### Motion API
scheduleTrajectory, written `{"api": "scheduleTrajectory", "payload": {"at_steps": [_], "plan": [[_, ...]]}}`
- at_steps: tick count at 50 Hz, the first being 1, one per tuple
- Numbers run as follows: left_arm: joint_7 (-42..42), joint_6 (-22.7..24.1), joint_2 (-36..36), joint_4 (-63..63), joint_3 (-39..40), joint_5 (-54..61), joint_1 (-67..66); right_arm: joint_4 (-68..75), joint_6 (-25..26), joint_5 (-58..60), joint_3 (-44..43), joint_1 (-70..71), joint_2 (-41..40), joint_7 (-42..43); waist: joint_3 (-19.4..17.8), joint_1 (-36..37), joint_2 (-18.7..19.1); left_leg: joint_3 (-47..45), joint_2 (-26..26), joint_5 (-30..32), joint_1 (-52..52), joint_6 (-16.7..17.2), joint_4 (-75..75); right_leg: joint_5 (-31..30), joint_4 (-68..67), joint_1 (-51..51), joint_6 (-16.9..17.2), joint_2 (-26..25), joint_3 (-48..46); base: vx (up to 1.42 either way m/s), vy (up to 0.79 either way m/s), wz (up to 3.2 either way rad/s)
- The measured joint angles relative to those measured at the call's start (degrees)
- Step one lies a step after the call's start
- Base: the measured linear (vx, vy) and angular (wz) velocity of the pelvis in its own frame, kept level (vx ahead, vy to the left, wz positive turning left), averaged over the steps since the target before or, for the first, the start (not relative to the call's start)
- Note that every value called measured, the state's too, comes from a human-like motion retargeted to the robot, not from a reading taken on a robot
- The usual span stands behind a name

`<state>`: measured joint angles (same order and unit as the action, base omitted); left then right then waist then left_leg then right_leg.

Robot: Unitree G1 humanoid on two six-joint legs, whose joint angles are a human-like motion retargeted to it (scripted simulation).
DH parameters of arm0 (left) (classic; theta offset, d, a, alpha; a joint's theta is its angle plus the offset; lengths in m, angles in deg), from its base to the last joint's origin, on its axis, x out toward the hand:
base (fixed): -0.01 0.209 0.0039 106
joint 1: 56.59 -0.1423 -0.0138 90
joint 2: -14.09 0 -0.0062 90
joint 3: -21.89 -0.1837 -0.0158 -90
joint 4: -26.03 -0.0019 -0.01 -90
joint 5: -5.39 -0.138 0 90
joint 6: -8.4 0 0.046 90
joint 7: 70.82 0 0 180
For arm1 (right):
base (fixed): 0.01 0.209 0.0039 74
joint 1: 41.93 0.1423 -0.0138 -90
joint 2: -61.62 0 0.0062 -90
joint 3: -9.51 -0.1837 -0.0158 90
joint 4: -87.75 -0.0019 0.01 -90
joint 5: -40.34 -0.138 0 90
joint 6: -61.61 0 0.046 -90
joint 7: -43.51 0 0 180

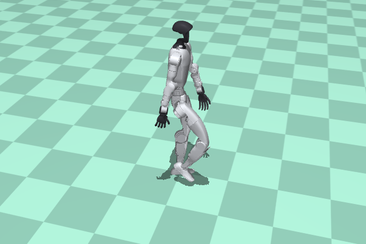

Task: Upper body actions

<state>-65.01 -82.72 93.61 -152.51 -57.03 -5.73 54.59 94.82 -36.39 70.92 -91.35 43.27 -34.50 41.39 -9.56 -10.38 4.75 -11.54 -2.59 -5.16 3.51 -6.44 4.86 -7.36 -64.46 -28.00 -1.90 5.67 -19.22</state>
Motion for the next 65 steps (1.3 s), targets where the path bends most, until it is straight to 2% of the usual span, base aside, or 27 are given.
{"api": "scheduleTrajectory", "payload": {"at_steps": [7, 10, 14, 21, 25, 27, 29, 32, 35, 39, 45, 55, 60, 62, 65], "plan": [[-1.7, 3.7, -0.6, 3.3, 1.2, 4.9, 10.4, 0.3, 2.3, 0.0, -2.7, -6.7, 1.7, 2.9, -0.6, -3.3, 0.2, 1.0, -1.9, 0.2, -1.3, -0.3, 1.2, 2.9, -11.9, -13.6, -1.8, -0.3, -0.5, 0.00, 0.00, 0.16], [-2.6, 3.8, -0.1, 4.1, 1.1, 3.2, 11.7, 0.3, 2.6, -0.5, -3.2, -7.1, 2.2, 3.1, -0.9, -4.4, 0.3, 0.6, -2.9, 0.0, -1.1, -0.1, 1.5, 3.4, -11.7, -14.4, -2.6, -0.1, -1.3, 0.00, 0.00, 0.00], [-2.0, 4.3, 0.8, 4.8, 0.2, 2.9, 10.6, 0.3, 1.7, -1.0, -2.9, -5.3, 2.1, 2.5, -0.6, -5.2, 0.9, 0.1, -4.0, -0.3, -0.9, 0.3, 1.6, 3.1, -6.8, -11.0, -1.6, -1.6, -1.4, 0.00, 0.00, 0.00], [-0.7, 4.0, 0.7, 2.3, -0.3, 1.5, 4.0, -1.2, -0.8, -2.1, -1.4, -0.9, -0.4, 0.4, 2.9, -3.1, 0.7, -2.2, -3.3, -0.9, -0.4, 0.7, 0.4, -0.2, 10.8, 3.1, 2.6, -5.3, 1.1, 0.07, -0.03, -0.33], [0.7, 2.8, 0.2, -0.3, -1.7, 0.3, -1.2, -4.4, -1.9, -2.0, -0.1, 0.7, -2.3, -0.7, 6.2, -0.8, -0.6, -3.3, -1.0, -1.2, -0.5, 0.9, -0.6, -3.6, 28.3, 14.1, 6.1, -8.4, 6.0, 0.09, -0.07, -0.30], [1.1, 2.4, -0.1, -1.6, -2.0, -0.5, -3.7, -5.8, -2.3, -1.3, 0.8, 1.7, -2.9, -1.1, 7.7, 0.4, -2.1, -3.9, 1.2, -1.5, -0.6, 0.9, -0.9, -4.5, 38.7, 19.9, 7.2, -8.4, 9.2, 0.09, -0.10, -0.22], [1.6, 1.9, -0.2, -2.9, -2.4, -1.1, -5.8, -6.9, -2.5, -0.4, 1.6, 2.8, -3.4, -1.6, 8.6, 0.7, -3.7, -3.5, 3.5, -1.8, -0.9, 0.8, -0.9, 2.1, 47.9, 25.1, 7.7, -7.3, 9.2, 0.05, -0.07, 0.08], [2.3, 1.0, 0.0, -4.5, -2.1, -2.1, -8.4, -7.9, -2.7, 0.9, 2.9, 4.3, -3.9, -2.3, 9.6, 1.8, -5.6, -3.7, 6.0, -2.4, -0.9, 1.1, -0.9, 10.7, 57.5, 29.9, 5.6, -5.9, 4.9, 0.02, -0.15, -0.21], [2.5, 0.5, 0.0, -5.4, -1.2, -2.6, -10.5, -8.6, -2.8, 1.9, 3.9, 5.0, -4.3, -2.8, 10.2, 5.0, -7.0, -6.3, 7.1, -3.0, -0.7, 1.9, -1.1, 9.7, 62.9, 30.4, 6.1, -4.9, 5.7, 0.00, -0.12, -0.75], [2.3, 0.2, 0.4, -5.8, 0.5, -2.7, -11.5, -9.0, -2.6, 3.1, 4.3, 5.6, -4.7, -2.8, 10.8, 8.1, -7.0, -9.5, 6.0, -2.9, -2.1, 3.2, -1.7, 9.4, 62.6, 27.2, 5.3, -5.5, 8.8, -0.12, -0.15, -0.69], [3.2, -0.6, 0.3, -6.2, 1.5, 0.0, -11.0, -7.4, -2.2, 4.2, 3.3, 4.2, -3.3, -1.2, 8.3, 3.7, -5.1, -7.3, 4.1, -1.6, -2.4, 4.1, -1.8, 11.3, 60.9, 27.0, 4.1, -6.7, 7.5, -0.08, -0.18, 0.35], [3.7, -0.1, 0.4, -0.1, 4.3, -3.4, -13.6, 0.3, 0.6, -0.6, -0.7, -2.3, 1.5, 3.5, 9.2, 4.3, -4.1, -6.9, 2.5, -1.9, -2.2, 6.5, -0.8, 11.8, 62.2, 28.2, 2.3, -7.8, 6.5, 0.00, -0.14, 0.04], [0.2, -5.1, 1.8, 0.5, 6.5, -6.2, -17.8, 0.3, 4.1, -4.0, 1.3, -1.3, 3.0, 4.0, 8.8, 4.3, -3.2, -8.1, 0.9, -2.6, -3.6, 7.9, 5.5, 12.9, 61.3, 29.0, 1.4, -8.1, 7.6, -0.03, -0.11, -0.09], [-1.7, -6.5, 2.6, 0.2, 5.8, -7.9, -20.6, 0.3, 5.6, -6.0, 3.2, 0.6, 2.6, 4.9, 8.8, 5.1, -3.9, -9.7, -0.1, 0.7, -5.7, 8.5, 11.4, 13.2, 60.9, 29.2, 1.0, -7.1, 8.3, -0.04, -0.11, -0.03], [-3.0, -7.9, 3.7, -1.0, 6.1, -10.3, -24.7, 0.3, 5.6, -7.7, 4.8, 6.2, 0.6, 4.8, 7.9, 4.5, -6.4, -7.8, -3.8, 10.2, -14.7, 9.8, 30.0, 13.8, 60.5, 29.5, 1.0, -4.1, 7.6, -0.15, -0.13, 0.56]]}}
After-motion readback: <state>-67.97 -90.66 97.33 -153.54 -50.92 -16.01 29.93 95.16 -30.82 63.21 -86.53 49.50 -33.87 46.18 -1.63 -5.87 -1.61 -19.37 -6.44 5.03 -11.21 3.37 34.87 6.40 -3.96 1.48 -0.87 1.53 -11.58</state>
